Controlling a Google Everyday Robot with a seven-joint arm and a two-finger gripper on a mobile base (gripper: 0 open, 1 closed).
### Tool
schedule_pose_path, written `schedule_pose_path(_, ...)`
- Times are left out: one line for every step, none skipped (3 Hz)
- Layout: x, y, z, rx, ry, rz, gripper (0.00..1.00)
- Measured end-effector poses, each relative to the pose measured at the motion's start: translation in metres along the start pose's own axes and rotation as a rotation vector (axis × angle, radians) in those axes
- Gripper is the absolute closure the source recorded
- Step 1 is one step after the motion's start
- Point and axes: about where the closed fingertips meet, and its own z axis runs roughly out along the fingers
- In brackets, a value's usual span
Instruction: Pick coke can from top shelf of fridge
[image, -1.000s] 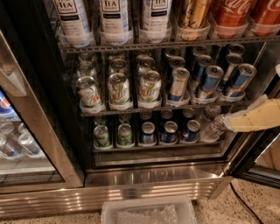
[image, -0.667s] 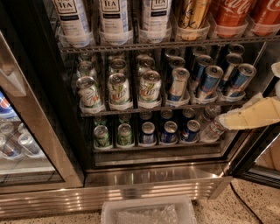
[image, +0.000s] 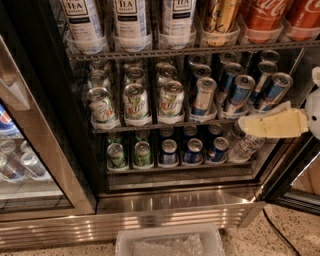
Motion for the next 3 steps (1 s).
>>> schedule_pose_path(-0.025,-0.013,-0.005,0.084,-0.109,-0.009,0.0)
schedule_pose_path(-0.068,-0.012,-0.017,0.117,-0.243,-0.008,0.0)
schedule_pose_path(-0.068,-0.012,-0.017,0.117,-0.243,-0.008,0.0)
